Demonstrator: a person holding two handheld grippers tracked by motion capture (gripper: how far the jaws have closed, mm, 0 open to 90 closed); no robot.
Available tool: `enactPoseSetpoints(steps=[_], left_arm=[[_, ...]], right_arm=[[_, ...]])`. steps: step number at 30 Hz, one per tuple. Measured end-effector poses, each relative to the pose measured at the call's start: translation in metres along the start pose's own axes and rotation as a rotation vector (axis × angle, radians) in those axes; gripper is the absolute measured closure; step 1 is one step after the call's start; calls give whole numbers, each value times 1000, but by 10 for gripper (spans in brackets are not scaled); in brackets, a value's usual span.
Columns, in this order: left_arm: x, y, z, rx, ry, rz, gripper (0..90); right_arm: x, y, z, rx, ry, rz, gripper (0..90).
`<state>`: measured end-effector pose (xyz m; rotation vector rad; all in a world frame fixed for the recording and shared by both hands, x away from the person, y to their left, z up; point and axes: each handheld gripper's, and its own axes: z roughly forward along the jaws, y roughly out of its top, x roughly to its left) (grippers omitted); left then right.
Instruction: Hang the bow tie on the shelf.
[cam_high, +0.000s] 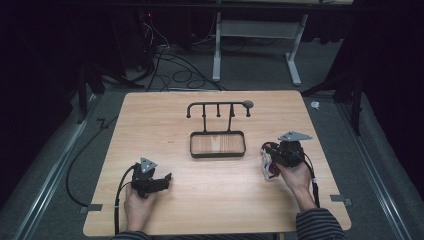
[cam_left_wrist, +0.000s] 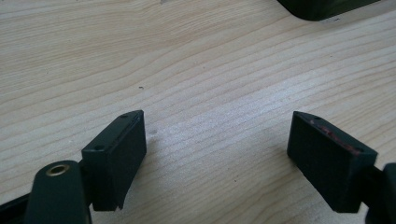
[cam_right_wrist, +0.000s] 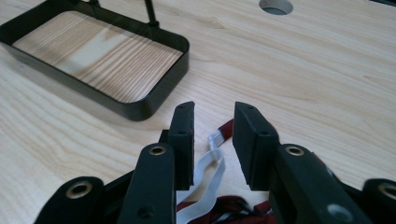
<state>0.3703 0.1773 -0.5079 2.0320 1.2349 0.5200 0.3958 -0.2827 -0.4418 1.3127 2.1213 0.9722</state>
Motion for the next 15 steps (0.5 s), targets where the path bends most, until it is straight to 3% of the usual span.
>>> enactPoseSetpoints(steps=[15], left_arm=[[0,0,0,-1,1,-1,201]], right_arm=[[-29,10,33,101,-33,46,704]])
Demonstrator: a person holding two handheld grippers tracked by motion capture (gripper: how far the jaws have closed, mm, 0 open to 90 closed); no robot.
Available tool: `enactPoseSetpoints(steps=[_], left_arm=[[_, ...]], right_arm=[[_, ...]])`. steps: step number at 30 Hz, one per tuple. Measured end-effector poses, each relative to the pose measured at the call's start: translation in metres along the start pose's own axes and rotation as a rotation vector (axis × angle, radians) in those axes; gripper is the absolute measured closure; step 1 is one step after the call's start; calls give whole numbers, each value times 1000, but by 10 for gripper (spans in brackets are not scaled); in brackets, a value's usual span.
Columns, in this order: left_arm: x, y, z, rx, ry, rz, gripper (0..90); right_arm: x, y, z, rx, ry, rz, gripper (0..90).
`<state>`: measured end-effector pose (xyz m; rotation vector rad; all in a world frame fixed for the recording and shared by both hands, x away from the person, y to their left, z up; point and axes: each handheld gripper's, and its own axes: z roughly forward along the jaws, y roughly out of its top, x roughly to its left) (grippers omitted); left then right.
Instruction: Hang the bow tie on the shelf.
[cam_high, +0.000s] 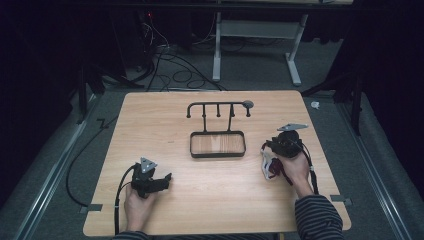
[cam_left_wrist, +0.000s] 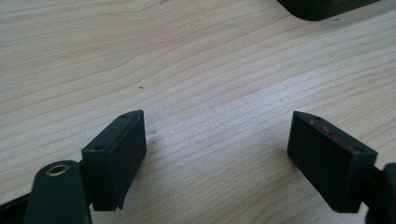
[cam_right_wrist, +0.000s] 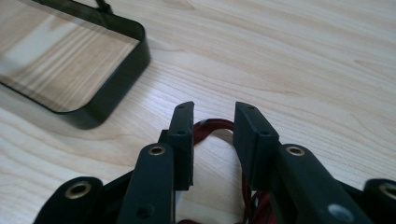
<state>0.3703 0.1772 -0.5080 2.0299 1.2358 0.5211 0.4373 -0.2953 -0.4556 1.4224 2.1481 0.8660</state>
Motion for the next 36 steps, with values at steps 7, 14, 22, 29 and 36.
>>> enactPoseSetpoints(steps=[7,14,22,29,36], left_arm=[[0,0,0,0,0,-1,201],[0,0,0,0,0,0,201],[0,0,0,0,0,-1,201],[0,0,0,1,0,1,201],[0,0,0,1,0,1,201]], right_arm=[[-8,-1,14,34,-14,25,707],[-12,-3,21,40,-15,36,718],[-16,-7,33,77,-10,52,840],[-14,-6,29,66,2,24,900],[-9,-1,8,2,6,-1,900]])
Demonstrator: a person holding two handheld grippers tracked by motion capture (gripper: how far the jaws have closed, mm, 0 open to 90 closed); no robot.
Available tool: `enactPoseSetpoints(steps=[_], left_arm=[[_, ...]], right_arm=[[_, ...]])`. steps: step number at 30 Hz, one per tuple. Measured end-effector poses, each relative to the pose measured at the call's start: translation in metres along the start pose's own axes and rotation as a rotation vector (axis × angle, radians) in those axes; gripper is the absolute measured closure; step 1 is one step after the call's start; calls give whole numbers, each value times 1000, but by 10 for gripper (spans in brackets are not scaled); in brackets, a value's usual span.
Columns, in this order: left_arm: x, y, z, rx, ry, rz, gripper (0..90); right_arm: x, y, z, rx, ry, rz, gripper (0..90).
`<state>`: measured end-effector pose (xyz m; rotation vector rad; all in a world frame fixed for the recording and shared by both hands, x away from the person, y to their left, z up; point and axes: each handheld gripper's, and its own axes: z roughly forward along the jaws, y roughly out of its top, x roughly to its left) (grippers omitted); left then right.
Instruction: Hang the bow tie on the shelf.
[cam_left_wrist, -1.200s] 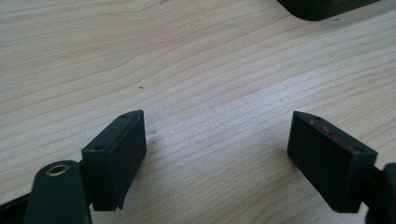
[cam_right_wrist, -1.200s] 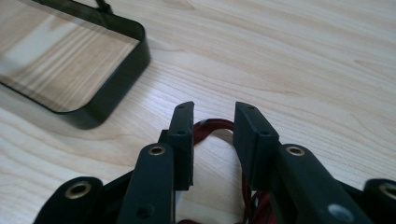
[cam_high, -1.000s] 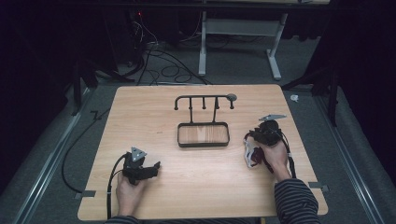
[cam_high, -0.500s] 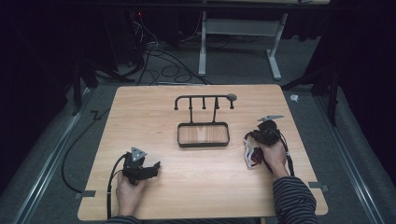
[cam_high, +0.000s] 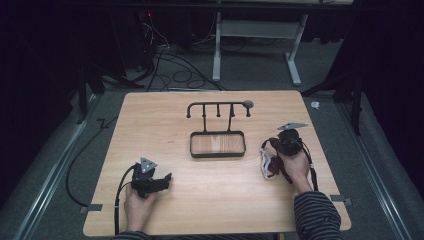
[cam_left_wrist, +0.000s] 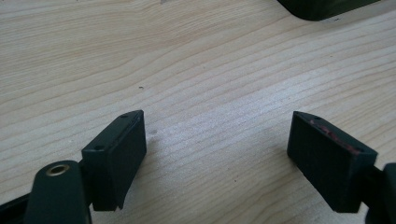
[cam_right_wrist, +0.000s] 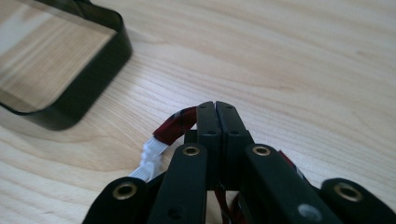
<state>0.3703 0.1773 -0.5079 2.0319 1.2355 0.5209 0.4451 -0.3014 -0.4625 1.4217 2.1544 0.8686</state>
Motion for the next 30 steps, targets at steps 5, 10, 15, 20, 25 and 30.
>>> enactPoseSetpoints(steps=[5,10,15,20,25,30], left_arm=[[0,0,0,0,-1,0,201],[0,0,0,0,0,0,201],[0,0,0,0,0,0,201],[0,0,0,0,0,0,201],[0,0,0,0,0,0,201],[0,0,0,0,0,0,201]], right_arm=[[6,4,-21,-67,2,-24,900],[14,8,-42,-127,-1,-59,900],[22,15,-62,-177,-5,-99,900],[29,20,-76,-221,-5,-125,900],[37,25,-87,-258,5,-154,900],[46,30,-96,-279,16,-172,900]])
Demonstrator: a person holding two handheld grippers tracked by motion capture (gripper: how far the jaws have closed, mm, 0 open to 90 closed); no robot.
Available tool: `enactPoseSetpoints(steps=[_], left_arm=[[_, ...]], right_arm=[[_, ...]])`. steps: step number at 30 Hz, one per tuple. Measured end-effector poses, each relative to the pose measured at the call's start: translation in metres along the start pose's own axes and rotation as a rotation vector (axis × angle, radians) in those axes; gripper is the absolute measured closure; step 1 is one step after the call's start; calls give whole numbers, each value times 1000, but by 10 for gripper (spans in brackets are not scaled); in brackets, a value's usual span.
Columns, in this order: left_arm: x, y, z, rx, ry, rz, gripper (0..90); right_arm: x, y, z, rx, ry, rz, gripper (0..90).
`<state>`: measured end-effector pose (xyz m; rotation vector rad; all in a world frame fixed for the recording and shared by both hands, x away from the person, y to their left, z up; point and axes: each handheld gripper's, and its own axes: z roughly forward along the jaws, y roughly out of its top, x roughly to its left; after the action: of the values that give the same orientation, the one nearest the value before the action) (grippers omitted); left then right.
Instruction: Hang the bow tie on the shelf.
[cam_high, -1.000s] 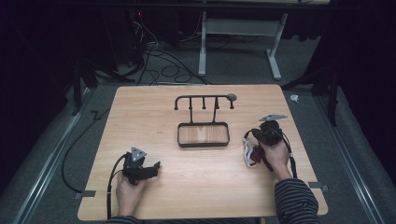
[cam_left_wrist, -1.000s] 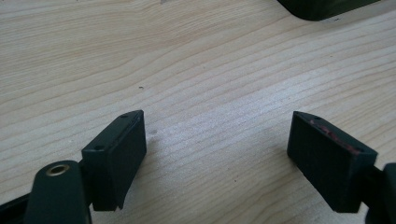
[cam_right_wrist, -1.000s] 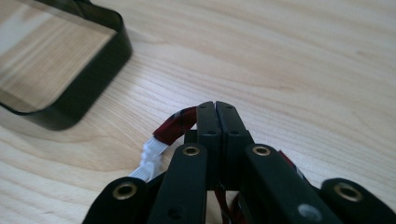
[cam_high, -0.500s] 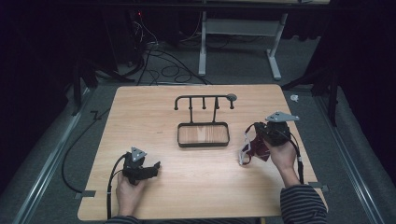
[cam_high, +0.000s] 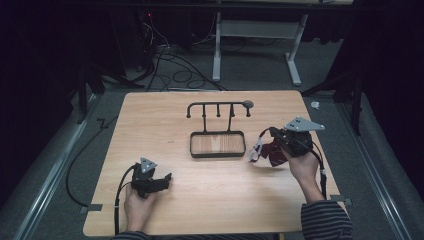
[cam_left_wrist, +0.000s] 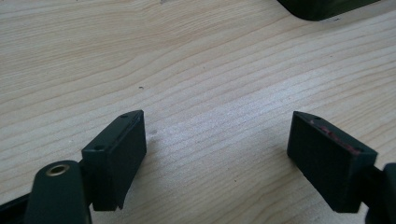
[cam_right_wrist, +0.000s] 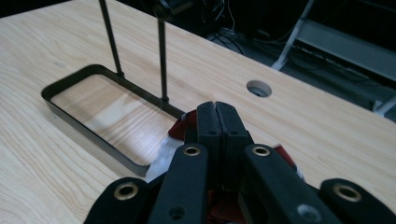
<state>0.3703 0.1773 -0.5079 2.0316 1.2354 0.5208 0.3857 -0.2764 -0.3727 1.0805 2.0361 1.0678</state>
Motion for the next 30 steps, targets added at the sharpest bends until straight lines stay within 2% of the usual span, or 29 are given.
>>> enactPoseSetpoints(steps=[6,12,22,30], left_arm=[[0,0,0,0,0,0,201],[0,0,0,-1,0,-2,201],[0,0,0,-1,0,-2,201],[0,0,0,-2,0,-2,201]], right_arm=[[10,12,-7,-35,23,-38,900],[18,20,-11,-50,46,-49,900],[33,35,-4,-76,99,-61,900],[49,47,4,-81,142,-93,900]])
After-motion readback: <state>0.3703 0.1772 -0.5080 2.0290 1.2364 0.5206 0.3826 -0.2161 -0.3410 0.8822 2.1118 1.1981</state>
